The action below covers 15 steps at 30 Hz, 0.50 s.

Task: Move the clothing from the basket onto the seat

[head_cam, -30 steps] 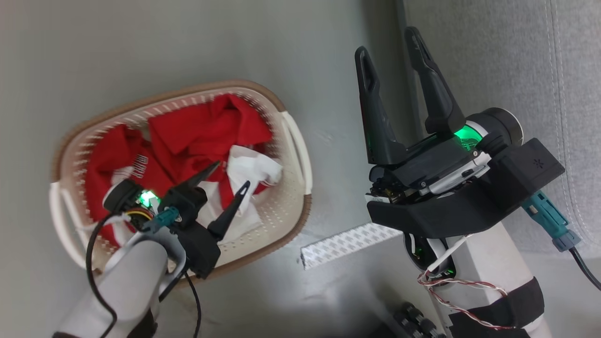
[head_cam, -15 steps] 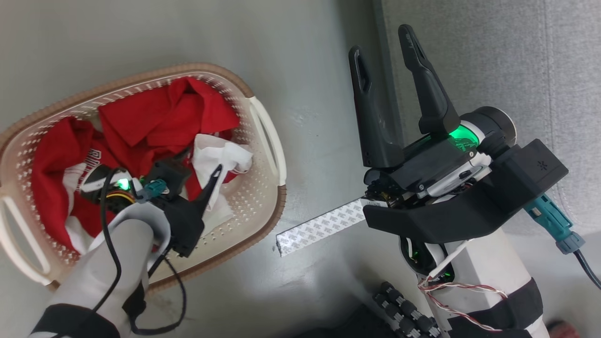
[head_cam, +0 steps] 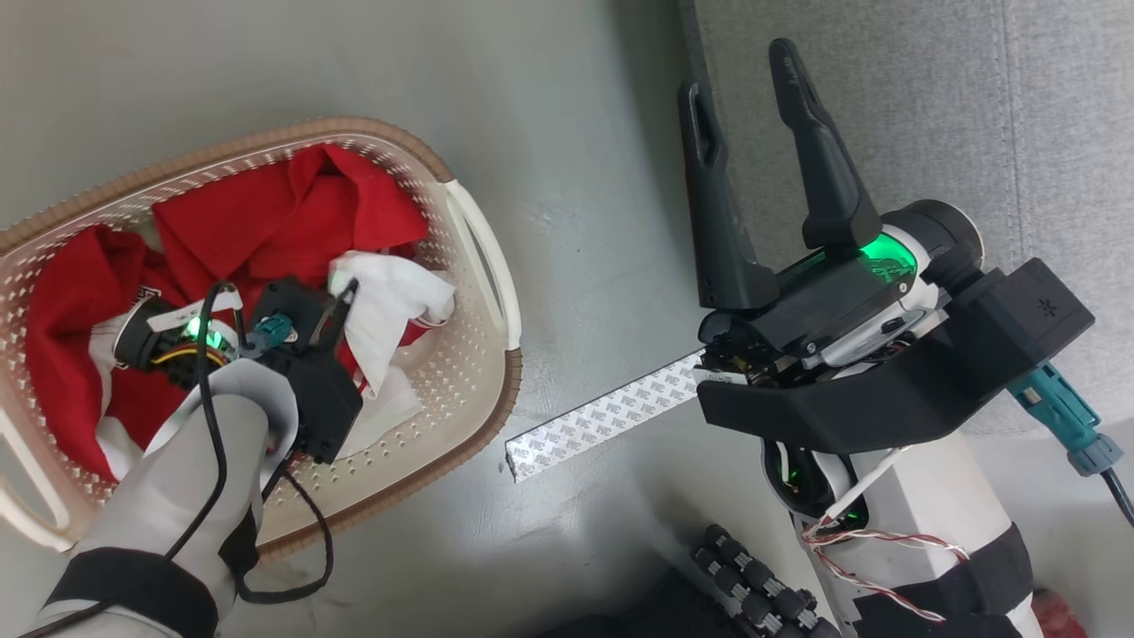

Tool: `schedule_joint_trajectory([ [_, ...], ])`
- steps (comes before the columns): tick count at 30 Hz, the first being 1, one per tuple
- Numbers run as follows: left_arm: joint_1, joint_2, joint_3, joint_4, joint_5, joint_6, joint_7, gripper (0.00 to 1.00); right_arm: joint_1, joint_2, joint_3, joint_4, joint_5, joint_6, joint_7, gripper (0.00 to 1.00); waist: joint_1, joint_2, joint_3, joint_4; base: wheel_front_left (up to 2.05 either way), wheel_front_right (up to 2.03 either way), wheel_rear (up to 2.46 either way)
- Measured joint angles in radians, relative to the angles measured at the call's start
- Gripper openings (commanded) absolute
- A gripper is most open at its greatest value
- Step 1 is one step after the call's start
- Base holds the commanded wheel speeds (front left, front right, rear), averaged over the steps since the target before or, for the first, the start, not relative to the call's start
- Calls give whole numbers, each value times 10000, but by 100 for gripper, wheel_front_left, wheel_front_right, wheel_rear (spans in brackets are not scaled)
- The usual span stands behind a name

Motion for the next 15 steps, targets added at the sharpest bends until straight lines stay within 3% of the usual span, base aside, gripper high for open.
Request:
schedule_joint_trajectory([
  [10, 593, 13, 418, -982, -293, 167, 0, 0, 47, 8, -81, 324, -330, 0, 0, 100, 0, 0, -568, 249, 0, 0, 0],
  [15, 1569, 38, 961, -2545, -364, 527, 0, 0, 287, 12, -125, 545, -614, 0, 0, 100, 0, 0, -1201, 430, 0, 0, 0],
])
